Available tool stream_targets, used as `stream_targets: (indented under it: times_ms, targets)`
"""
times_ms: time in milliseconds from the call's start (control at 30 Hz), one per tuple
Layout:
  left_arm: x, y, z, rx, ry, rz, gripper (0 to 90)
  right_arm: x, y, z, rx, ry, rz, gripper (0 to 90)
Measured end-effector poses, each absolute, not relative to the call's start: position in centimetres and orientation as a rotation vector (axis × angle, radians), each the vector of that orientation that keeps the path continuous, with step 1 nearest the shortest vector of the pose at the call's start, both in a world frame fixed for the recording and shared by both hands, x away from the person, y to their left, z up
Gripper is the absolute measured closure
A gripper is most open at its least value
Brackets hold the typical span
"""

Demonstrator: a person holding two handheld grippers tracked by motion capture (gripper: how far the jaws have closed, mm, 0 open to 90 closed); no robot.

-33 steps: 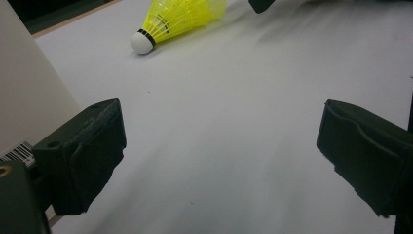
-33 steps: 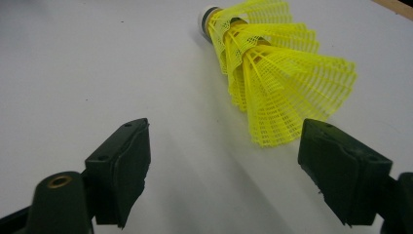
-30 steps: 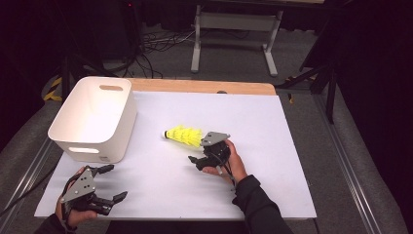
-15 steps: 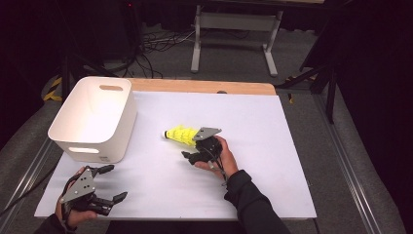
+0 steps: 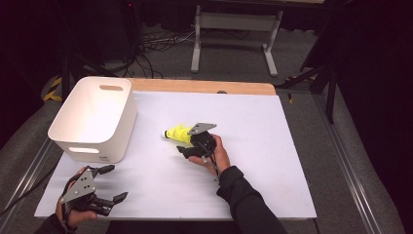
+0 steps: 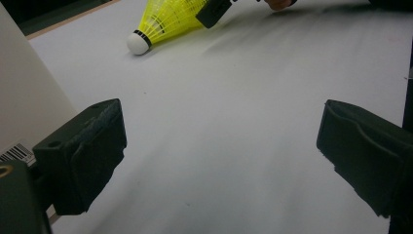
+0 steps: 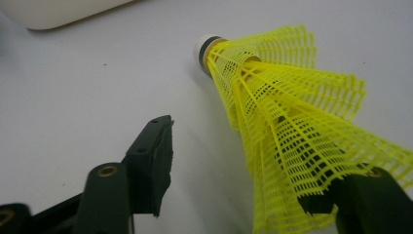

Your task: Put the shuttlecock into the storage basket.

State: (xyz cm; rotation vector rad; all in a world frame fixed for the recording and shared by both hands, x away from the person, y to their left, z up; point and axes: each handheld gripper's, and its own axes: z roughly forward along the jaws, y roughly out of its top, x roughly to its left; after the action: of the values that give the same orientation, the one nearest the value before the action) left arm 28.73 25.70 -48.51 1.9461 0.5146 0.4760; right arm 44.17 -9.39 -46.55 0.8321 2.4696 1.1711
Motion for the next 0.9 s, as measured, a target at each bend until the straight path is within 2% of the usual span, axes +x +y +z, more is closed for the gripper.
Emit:
stream_targets:
  times_ms: [133,200,233,267,300,333,400,500,633,900]
  targets:
    - [28.7,25.6,-48.5,1.945,0.514,0.469,4.9,44.6,-8.8,-46.7,0.872,2.458,1.164,51.0]
    - [28.7,25.7,-48.5,1.945,0.516,0.470,4.9,44.7,-8.7,-46.7,0.884,2.453,1.172,51.9]
    - [28.7,25.7,-48.5,1.944,0.514,0.471,5.0,44.9,-8.5,-46.7,0.913,2.438,1.158,56.8]
    - [28.7,25.7,-48.5,1.944,0.514,0.471,5.0,44.9,-8.5,-46.7,0.913,2.438,1.158,56.8]
    - [28.7,25.7,-48.5,1.945,0.512,0.474,5.0,45.1,-8.4,-46.6,0.940,2.416,1.160,66.0]
    - [28.7,25.7,-48.5,1.945,0.511,0.474,5.0,45.1,-8.4,-46.6,0.940,2.416,1.160,66.0]
    - [28.7,25.7,-48.5,1.944,0.512,0.467,5.0,45.3,-8.3,-46.6,0.955,2.404,1.135,72.9]
    - [28.7,25.7,-48.5,1.946,0.514,0.466,5.0,45.5,-8.2,-46.7,0.967,2.410,1.121,78.6]
    - [28.7,25.7,-48.5,1.944,0.515,0.471,5.0,45.4,-8.1,-46.7,0.959,2.398,1.115,83.3]
    - [28.7,25.7,-48.5,1.943,0.522,0.480,4.9,45.3,-8.3,-46.4,0.941,2.398,1.114,85.5]
